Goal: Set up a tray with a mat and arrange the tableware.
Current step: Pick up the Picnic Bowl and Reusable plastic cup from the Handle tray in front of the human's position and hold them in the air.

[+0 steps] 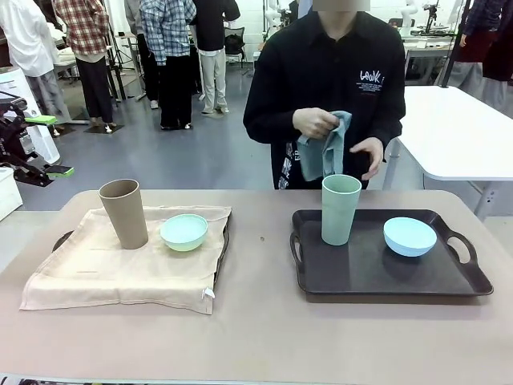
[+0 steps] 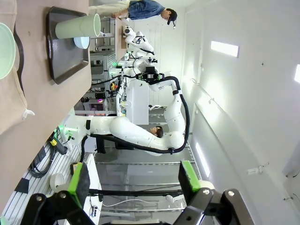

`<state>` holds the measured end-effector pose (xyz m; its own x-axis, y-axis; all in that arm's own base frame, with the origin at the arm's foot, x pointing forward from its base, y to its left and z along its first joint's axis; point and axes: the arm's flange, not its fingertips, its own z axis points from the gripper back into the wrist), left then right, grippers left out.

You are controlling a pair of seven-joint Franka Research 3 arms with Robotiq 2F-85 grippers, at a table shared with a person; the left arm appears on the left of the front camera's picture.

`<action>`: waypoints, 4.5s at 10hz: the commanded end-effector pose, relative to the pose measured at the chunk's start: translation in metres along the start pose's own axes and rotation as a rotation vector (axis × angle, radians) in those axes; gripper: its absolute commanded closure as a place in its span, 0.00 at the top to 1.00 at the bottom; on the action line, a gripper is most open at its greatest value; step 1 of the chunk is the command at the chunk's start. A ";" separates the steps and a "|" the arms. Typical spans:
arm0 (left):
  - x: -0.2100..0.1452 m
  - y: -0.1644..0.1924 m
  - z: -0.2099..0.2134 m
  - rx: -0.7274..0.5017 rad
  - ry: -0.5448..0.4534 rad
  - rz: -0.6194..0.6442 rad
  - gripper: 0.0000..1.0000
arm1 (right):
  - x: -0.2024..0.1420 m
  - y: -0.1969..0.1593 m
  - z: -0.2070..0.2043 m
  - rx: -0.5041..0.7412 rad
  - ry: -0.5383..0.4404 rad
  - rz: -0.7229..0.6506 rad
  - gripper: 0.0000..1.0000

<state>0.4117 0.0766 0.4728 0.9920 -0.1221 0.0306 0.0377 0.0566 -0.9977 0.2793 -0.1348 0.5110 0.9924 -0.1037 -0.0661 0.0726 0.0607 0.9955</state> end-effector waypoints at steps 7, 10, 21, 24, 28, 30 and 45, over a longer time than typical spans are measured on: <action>0.105 -0.113 -0.158 0.756 -0.030 -0.643 1.00 | 0.034 0.049 -0.049 -0.518 0.048 -0.195 1.00; 0.137 -0.068 -0.256 1.261 -0.025 -1.283 1.00 | 0.070 0.045 -0.059 -0.605 0.051 -0.326 1.00; 0.213 -0.043 -0.399 0.814 0.560 -1.387 1.00 | 0.210 0.024 -0.129 -1.195 0.029 -0.002 1.00; 0.188 -0.065 -0.384 0.911 0.599 -1.316 1.00 | 0.200 0.023 -0.136 -1.257 -0.041 0.001 1.00; 0.221 -0.005 -0.411 0.739 0.720 -1.556 1.00 | 0.226 -0.006 -0.144 -1.208 -0.010 0.042 1.00; 0.229 0.026 -0.409 0.420 0.765 -1.594 1.00 | 0.234 -0.015 -0.143 -1.193 -0.009 0.029 1.00; 0.247 0.117 -0.441 0.412 0.397 -1.532 1.00 | 0.234 -0.097 -0.190 -1.425 0.045 0.064 1.00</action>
<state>0.6046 -0.3793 0.3381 -0.0735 -0.5663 0.8209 0.9927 -0.1202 0.0060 0.5253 0.0247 0.3924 0.9970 -0.0364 -0.0686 0.0441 0.9925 0.1140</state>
